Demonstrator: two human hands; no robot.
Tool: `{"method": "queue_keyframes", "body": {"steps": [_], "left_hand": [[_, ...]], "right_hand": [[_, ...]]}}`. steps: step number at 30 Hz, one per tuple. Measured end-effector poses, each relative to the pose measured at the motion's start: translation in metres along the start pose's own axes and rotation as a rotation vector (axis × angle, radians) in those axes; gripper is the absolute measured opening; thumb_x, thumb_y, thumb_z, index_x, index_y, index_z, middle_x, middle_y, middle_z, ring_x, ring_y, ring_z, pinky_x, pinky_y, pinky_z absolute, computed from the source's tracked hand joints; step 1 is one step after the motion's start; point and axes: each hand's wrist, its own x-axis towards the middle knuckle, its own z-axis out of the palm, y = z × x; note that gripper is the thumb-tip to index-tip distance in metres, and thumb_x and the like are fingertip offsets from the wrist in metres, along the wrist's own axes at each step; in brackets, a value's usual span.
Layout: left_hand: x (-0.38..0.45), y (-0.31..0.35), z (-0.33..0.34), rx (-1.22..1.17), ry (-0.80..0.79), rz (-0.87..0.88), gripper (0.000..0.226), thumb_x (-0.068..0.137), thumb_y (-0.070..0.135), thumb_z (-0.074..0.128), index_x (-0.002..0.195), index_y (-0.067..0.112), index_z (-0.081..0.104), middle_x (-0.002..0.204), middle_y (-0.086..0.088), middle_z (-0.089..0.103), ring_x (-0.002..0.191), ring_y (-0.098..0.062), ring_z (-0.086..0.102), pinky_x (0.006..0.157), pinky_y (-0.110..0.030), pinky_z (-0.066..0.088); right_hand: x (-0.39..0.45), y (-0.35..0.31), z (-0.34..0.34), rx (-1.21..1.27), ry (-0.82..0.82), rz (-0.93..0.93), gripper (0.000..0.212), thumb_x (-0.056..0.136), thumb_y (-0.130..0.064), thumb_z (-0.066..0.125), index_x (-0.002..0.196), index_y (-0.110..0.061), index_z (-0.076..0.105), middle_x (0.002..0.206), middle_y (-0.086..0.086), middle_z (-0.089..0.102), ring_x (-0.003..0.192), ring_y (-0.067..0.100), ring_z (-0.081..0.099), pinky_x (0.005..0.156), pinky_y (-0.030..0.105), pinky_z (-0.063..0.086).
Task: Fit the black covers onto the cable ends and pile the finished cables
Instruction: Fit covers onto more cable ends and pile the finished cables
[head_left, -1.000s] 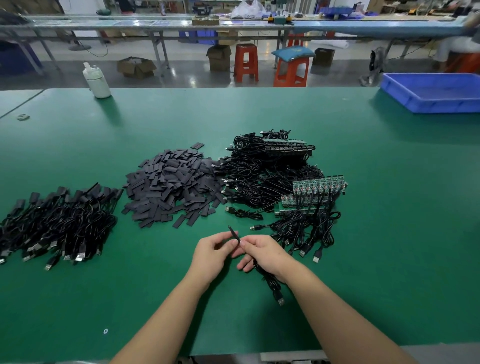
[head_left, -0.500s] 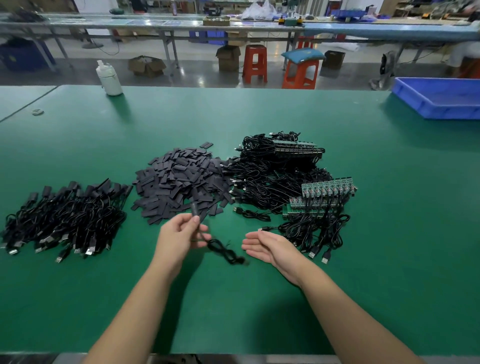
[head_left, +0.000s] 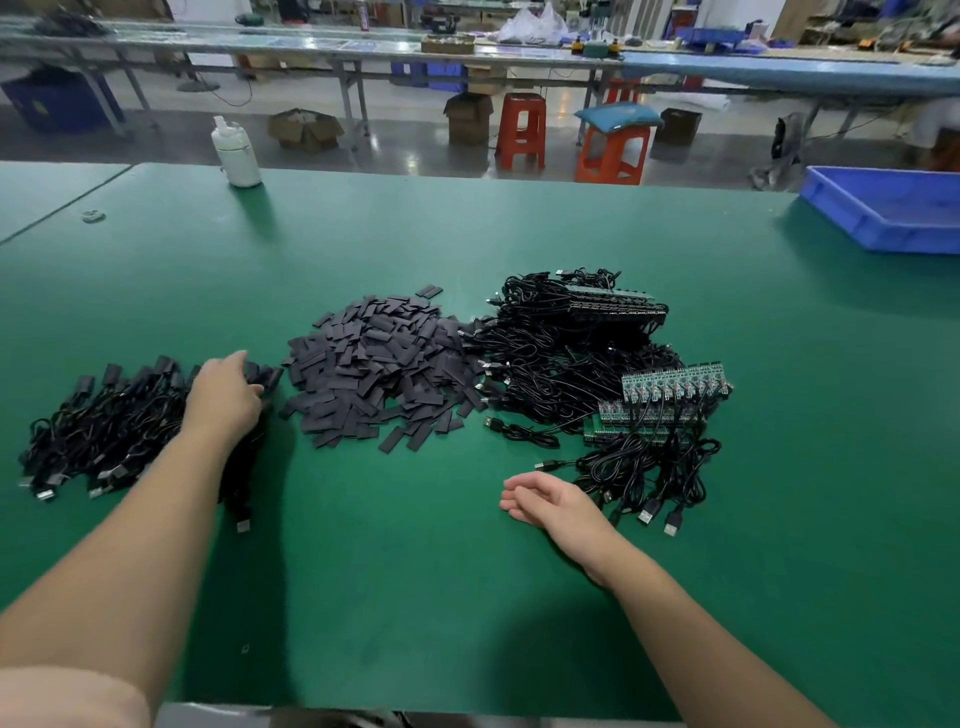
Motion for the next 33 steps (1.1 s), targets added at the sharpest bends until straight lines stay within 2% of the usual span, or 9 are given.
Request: {"method": "queue_keyframes", "body": {"steps": [6, 9, 13, 16, 21, 24, 25, 28, 33], "left_hand": [[-0.041, 0.066, 0.018, -0.110, 0.234, 0.238, 0.039, 0.091, 0.002, 0.054, 0.130, 0.005, 0.059, 0.124, -0.017, 0.061, 0.113, -0.032, 0.055, 0.099, -0.047, 0.048], [-0.078, 0.123, 0.032, -0.222, 0.143, 0.376, 0.034, 0.092, 0.007, 0.053, 0.124, 0.012, 0.065, 0.118, -0.007, 0.067, 0.102, -0.022, 0.063, 0.092, -0.039, 0.054], [-0.136, 0.208, 0.059, -0.439, -0.205, 0.521, 0.029, 0.095, 0.012, 0.053, 0.116, 0.021, 0.070, 0.109, 0.004, 0.072, 0.080, -0.008, 0.065, 0.080, -0.027, 0.057], [-0.168, 0.259, 0.083, -0.556, -0.395, 0.484, 0.028, 0.097, 0.020, 0.055, 0.123, 0.023, 0.066, 0.112, 0.008, 0.069, 0.077, -0.001, 0.061, 0.066, -0.008, 0.045], [-0.190, 0.306, 0.098, -0.719, -0.499, 0.332, 0.044, 0.094, 0.031, 0.065, 0.135, 0.019, 0.057, 0.117, 0.003, 0.067, 0.102, -0.014, 0.061, 0.096, -0.030, 0.048], [-0.194, 0.316, 0.098, -0.739, -0.456, 0.328, 0.012, 0.093, 0.031, 0.065, 0.092, 0.018, 0.068, 0.079, 0.005, 0.066, 0.069, -0.009, 0.053, 0.068, -0.029, 0.043], [-0.195, 0.319, 0.098, -0.726, -0.438, 0.335, 0.018, 0.093, 0.030, 0.064, 0.083, 0.015, 0.066, 0.069, 0.002, 0.061, 0.062, -0.013, 0.048, 0.062, -0.032, 0.039], [-0.201, 0.324, 0.094, -0.719, -0.431, 0.349, 0.028, 0.096, 0.032, 0.057, 0.082, 0.011, 0.068, 0.071, -0.011, 0.065, 0.061, -0.022, 0.048, 0.059, -0.034, 0.040], [-0.200, 0.328, 0.087, -0.622, -0.373, 0.354, 0.034, 0.098, 0.037, 0.051, 0.073, 0.017, 0.063, 0.069, -0.005, 0.065, 0.070, -0.027, 0.060, 0.061, -0.033, 0.044]], "right_hand": [[-0.019, -0.041, -0.015, -0.497, 0.148, -0.225, 0.017, 0.100, -0.015, 0.057, 0.105, -0.024, 0.070, 0.098, -0.011, 0.072, 0.079, 0.007, 0.067, 0.079, 0.029, 0.059], [-0.012, -0.080, -0.057, -1.064, 0.488, -0.557, 0.029, 0.099, -0.017, 0.056, 0.126, -0.024, 0.065, 0.118, -0.008, 0.067, 0.111, 0.011, 0.058, 0.100, 0.030, 0.045], [0.013, -0.113, -0.123, -1.541, 0.502, -0.196, 0.055, 0.104, -0.036, 0.043, 0.155, -0.020, 0.030, 0.155, 0.004, 0.043, 0.150, 0.028, 0.023, 0.123, 0.051, 0.011], [0.025, -0.116, -0.147, -1.535, 0.373, -0.001, 0.049, 0.104, -0.042, 0.045, 0.148, -0.020, 0.041, 0.142, 0.010, 0.054, 0.144, 0.029, 0.034, 0.121, 0.058, 0.008], [0.027, -0.120, -0.146, -1.352, 0.391, -0.158, 0.020, 0.099, -0.037, 0.057, 0.115, -0.033, 0.068, 0.114, -0.004, 0.067, 0.113, 0.023, 0.059, 0.099, 0.041, 0.031], [0.024, -0.125, -0.141, -1.284, 0.375, -0.183, 0.012, 0.099, -0.040, 0.056, 0.095, -0.040, 0.067, 0.098, -0.011, 0.067, 0.100, 0.019, 0.060, 0.087, 0.039, 0.026], [0.023, -0.126, -0.141, -1.268, 0.378, -0.186, 0.013, 0.098, -0.043, 0.056, 0.090, -0.040, 0.066, 0.095, -0.011, 0.066, 0.096, 0.018, 0.059, 0.085, 0.039, 0.025], [0.020, -0.125, -0.144, -1.244, 0.399, -0.216, 0.016, 0.097, -0.046, 0.056, 0.087, -0.039, 0.066, 0.090, -0.012, 0.062, 0.091, 0.016, 0.056, 0.083, 0.039, 0.023], [0.022, -0.126, -0.143, -1.262, 0.359, -0.233, 0.023, 0.103, -0.036, 0.051, 0.098, -0.030, 0.072, 0.083, -0.013, 0.053, 0.094, 0.018, 0.057, 0.085, 0.038, 0.024]]}}
